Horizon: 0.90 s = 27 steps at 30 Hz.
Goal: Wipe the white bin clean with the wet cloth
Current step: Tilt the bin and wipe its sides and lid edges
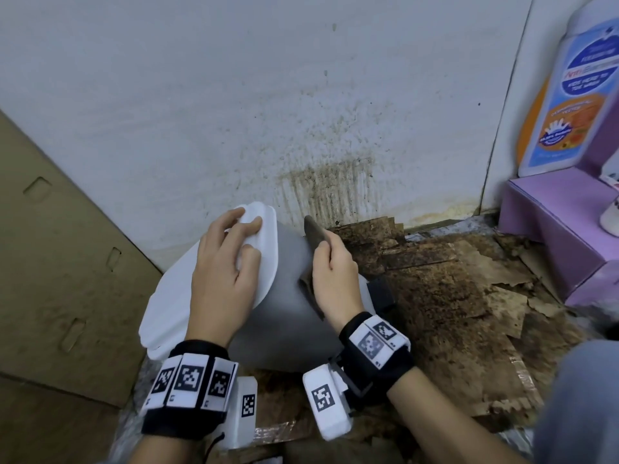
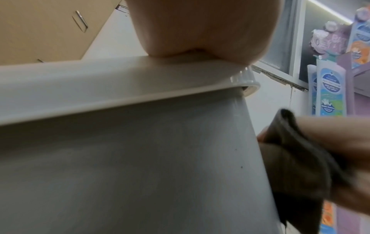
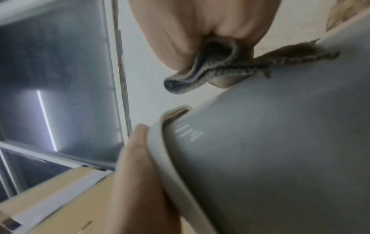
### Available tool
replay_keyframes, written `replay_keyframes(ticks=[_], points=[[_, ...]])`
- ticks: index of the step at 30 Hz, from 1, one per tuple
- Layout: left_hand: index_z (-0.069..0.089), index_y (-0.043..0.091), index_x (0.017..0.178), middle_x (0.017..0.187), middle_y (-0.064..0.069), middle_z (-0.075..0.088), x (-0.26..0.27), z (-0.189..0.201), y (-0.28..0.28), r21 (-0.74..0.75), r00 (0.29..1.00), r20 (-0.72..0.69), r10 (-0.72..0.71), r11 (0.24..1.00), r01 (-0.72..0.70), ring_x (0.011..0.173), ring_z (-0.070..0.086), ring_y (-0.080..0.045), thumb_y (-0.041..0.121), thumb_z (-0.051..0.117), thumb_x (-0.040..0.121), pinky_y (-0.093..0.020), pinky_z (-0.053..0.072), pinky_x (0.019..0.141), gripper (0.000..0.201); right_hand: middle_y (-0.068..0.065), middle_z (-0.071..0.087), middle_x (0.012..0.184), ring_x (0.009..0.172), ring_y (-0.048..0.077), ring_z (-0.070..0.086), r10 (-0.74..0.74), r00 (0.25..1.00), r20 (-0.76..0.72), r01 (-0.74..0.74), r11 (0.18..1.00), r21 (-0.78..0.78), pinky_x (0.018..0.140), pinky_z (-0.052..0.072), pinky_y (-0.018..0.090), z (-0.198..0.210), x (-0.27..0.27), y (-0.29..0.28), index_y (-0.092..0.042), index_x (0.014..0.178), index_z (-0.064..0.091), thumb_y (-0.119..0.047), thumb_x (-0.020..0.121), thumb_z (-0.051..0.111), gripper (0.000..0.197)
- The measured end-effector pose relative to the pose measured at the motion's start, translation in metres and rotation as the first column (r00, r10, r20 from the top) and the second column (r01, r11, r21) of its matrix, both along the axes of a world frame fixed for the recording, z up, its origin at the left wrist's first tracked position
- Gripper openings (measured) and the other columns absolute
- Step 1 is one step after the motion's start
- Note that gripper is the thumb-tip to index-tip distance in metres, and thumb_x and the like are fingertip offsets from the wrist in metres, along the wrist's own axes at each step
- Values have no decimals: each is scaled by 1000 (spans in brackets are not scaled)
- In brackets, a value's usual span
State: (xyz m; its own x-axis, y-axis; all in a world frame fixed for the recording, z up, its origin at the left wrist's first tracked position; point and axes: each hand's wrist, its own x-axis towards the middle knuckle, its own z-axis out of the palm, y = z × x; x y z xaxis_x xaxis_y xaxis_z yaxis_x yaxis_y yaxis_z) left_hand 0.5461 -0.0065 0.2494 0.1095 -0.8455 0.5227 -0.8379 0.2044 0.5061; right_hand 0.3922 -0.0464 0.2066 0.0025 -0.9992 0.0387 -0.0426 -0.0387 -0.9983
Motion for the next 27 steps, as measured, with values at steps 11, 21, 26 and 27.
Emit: replay_keyframes(ticks=[11, 21, 26, 27], points=[[49, 19, 145, 148, 8, 50, -34, -1, -5, 49, 992, -88, -88, 995, 92, 137, 42, -7, 29, 33, 102, -20, 30, 115, 47, -6, 51, 141, 126, 1, 49, 89, 995, 37, -84, 988, -133, 110, 40, 24, 36, -4, 9, -23, 147, 47, -29, 108, 36, 41], [61, 12, 127, 127, 2, 67, -67, 12, -2, -105, 778, -597, -197, 980, 168, 120, 61, -9, -5, 45, 101, -19, 48, 100, 35, -8, 30, 153, 134, 6, 38, 120, 983, -136, -135, 985, -107, 108, 37, 28, 33, -45, 10, -27, 152, 29, -43, 101, 51, 59], [63, 21, 121, 123, 9, 67, -69, 7, 0, -41, 855, -508, -102, 995, 94, 116, 60, -5, -1, 46, 101, -12, 46, 97, 35, -7, 24, 157, 145, 15, 28, 82, 976, -203, -96, 994, -59, 115, 34, 40, 25, -66, 5, -29, 155, 23, -54, 95, 57, 74], [63, 25, 120, 123, 11, 66, -66, 4, 1, -19, 892, -447, -66, 998, 64, 116, 58, -3, 2, 47, 101, -9, 43, 95, 34, -6, 24, 157, 145, 17, 28, 72, 974, -214, -84, 995, -47, 114, 35, 42, 23, -71, 4, -30, 155, 23, -56, 93, 58, 75]])
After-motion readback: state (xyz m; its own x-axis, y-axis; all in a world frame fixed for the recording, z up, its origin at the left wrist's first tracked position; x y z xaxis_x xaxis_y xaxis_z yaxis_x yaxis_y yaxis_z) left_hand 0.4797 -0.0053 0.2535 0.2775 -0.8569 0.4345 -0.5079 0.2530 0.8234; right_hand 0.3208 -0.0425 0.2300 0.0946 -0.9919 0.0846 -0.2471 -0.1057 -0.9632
